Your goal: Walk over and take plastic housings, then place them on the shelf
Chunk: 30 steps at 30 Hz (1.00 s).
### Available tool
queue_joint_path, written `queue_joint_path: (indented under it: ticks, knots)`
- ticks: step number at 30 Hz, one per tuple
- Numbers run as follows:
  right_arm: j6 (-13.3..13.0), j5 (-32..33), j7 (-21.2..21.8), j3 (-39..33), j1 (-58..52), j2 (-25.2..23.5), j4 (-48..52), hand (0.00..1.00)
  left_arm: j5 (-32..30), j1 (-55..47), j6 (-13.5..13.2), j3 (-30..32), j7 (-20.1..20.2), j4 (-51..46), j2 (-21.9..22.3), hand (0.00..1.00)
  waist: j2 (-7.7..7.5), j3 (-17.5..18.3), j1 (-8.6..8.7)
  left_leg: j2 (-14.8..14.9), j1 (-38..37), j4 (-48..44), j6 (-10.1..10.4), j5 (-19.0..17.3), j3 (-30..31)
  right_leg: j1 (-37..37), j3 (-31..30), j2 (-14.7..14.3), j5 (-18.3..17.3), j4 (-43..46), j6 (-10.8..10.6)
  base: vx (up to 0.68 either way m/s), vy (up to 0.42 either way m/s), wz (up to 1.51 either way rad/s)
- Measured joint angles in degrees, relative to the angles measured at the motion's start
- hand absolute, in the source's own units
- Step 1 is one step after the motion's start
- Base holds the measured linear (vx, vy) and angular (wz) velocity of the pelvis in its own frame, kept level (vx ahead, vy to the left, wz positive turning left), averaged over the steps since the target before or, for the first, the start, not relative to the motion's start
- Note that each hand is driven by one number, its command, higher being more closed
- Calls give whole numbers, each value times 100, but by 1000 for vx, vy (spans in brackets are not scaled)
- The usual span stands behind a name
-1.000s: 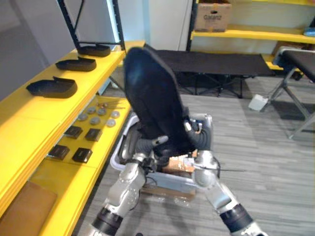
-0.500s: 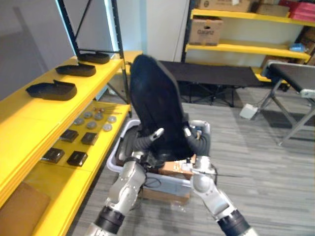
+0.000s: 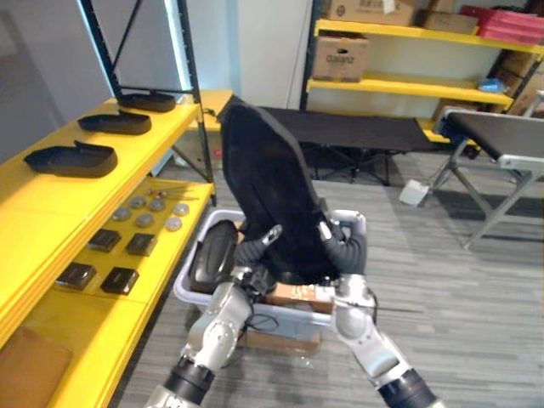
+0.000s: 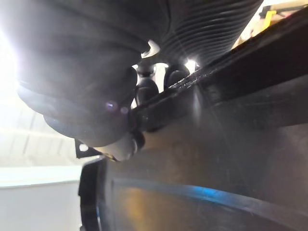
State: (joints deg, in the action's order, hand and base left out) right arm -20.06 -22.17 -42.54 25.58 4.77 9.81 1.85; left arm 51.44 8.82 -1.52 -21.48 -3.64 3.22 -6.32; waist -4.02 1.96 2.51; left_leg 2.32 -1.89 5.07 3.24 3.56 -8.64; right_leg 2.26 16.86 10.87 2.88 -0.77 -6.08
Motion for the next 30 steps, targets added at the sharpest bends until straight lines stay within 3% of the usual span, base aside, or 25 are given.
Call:
queue_joint_path:
  ticks: [1, 7, 10, 13, 20, 23, 27, 29, 30]
  knots:
    - [0, 0, 0, 1, -3, 2, 2, 0, 0, 0, -3, 0, 0, 0, 0, 100, 0, 0, 0, 0, 0, 1, 0, 0, 2, 0, 0, 1, -1, 1, 1, 0, 0, 0]
    - [-46, 122, 6, 65, -94, 17, 112, 0, -101, -1, -99, -39, -18, -1, -1, 100, 3, 12, -2, 0, 3, 3, 0, 0, 9, 1, 5, 4, -5, 5, 7, 0, 0, 0]
    - [-134, 346, 31, 105, -278, 18, 99, 0, -706, -1, -245, -59, -251, -50, -2, 100, 10, 70, -6, 1, 5, 3, 0, -1, 13, 2, 10, 5, -6, 2, 8, 0, 0, 0]
    - [-136, 739, 146, 116, -491, 63, 62, 0, -1748, -4, -421, -14, -748, -451, -1, 100, 15, 74, -8, 1, 4, 3, 0, 0, 16, 5, 13, -1, -6, 0, 8, 0, 0, 0]
    - [-120, 1474, 730, 113, -517, 14, 420, 0, -2847, -73, -465, 92, -1276, -1118, 16, 100, 21, 76, -16, 2, -8, 5, 0, 0, 16, 9, 9, -4, -7, 8, 6, 0, 0, 0]
    - [-175, 2029, 1081, 90, -514, -63, 762, 0, -3010, -285, -390, 105, -1427, -1142, 60, 100, 23, 77, -16, 4, -9, 5, 0, 0, 14, 7, 5, -9, -9, 13, 3, 0, 0, 0]
    - [-486, 2959, 1670, 19, -512, -130, 1195, 0, -3385, -578, -294, 124, -1663, -1134, 58, 100, 23, 77, -19, 5, -9, 5, 0, 0, 9, 6, 0, -12, -9, 14, 2, 0, 0, 0]
    - [-704, 3622, 2211, -81, -510, -156, 1441, 0, -3752, -673, -294, 163, -1802, -1131, 59, 100, 24, 77, -22, 6, -10, 5, 0, 0, 7, 6, -2, -12, -8, 14, 0, 0, 0, 0]
    - [-828, 4182, 2678, -144, -510, -162, 1587, 0, -4034, -712, -294, 207, -1881, -1116, 62, 100, 24, 76, -23, 8, -10, 5, 0, 0, 5, 6, -5, -15, -7, 15, -2, 0, 0, 0]
